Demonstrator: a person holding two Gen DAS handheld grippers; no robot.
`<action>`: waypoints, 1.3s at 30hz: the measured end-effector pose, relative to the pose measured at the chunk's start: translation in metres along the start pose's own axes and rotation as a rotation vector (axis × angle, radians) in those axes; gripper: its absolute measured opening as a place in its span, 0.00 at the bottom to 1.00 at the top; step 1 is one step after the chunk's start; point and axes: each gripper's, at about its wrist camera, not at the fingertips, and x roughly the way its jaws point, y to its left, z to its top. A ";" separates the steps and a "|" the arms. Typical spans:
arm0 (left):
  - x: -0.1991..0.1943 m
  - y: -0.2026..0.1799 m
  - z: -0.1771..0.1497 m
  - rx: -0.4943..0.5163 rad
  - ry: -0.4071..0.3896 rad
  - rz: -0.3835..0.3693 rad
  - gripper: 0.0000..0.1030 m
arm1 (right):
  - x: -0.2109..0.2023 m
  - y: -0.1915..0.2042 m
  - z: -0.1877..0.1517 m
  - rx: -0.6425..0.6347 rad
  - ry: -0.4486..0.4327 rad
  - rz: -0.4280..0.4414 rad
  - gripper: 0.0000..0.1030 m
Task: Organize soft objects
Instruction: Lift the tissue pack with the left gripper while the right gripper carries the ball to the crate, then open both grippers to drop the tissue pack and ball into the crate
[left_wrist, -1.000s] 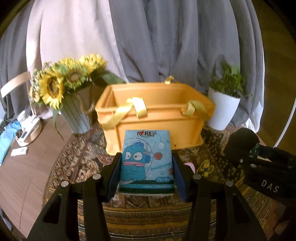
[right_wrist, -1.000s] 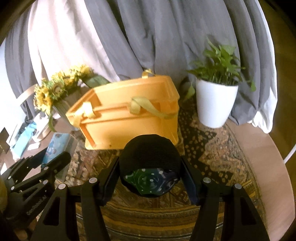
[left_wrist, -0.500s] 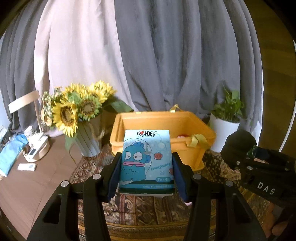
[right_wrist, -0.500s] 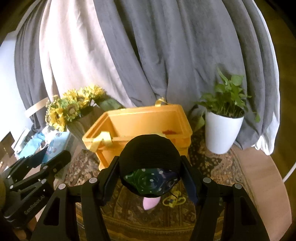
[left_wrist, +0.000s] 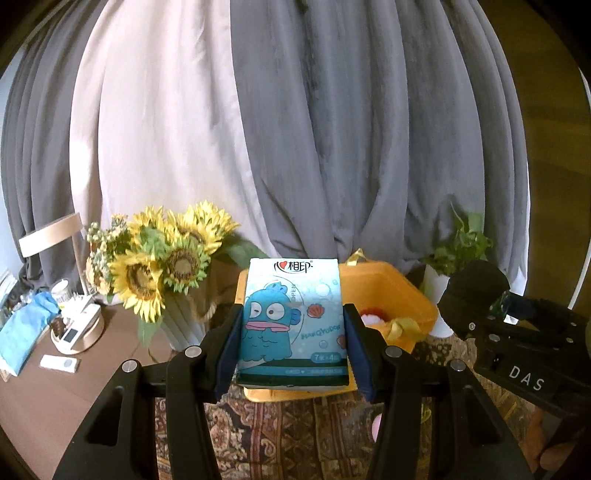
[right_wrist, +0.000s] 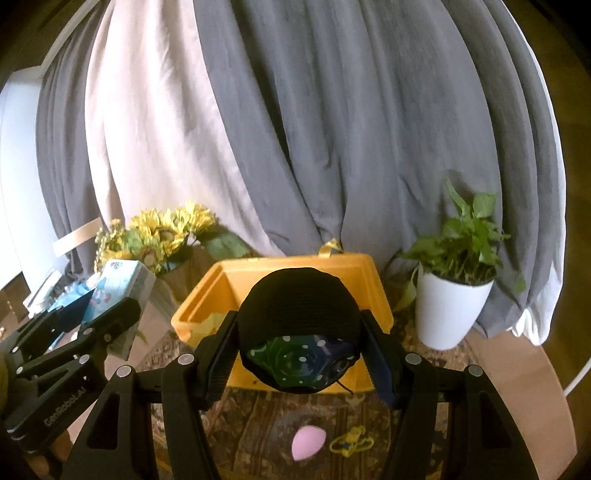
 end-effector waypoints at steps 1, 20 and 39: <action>0.001 0.000 0.002 0.000 -0.004 -0.001 0.50 | 0.001 0.000 0.003 -0.002 -0.005 0.001 0.62; 0.055 0.012 0.043 -0.004 -0.040 -0.005 0.50 | 0.061 -0.001 0.045 -0.024 -0.029 0.019 0.62; 0.154 0.020 0.051 -0.031 0.058 -0.049 0.50 | 0.161 -0.023 0.058 0.030 0.114 0.016 0.62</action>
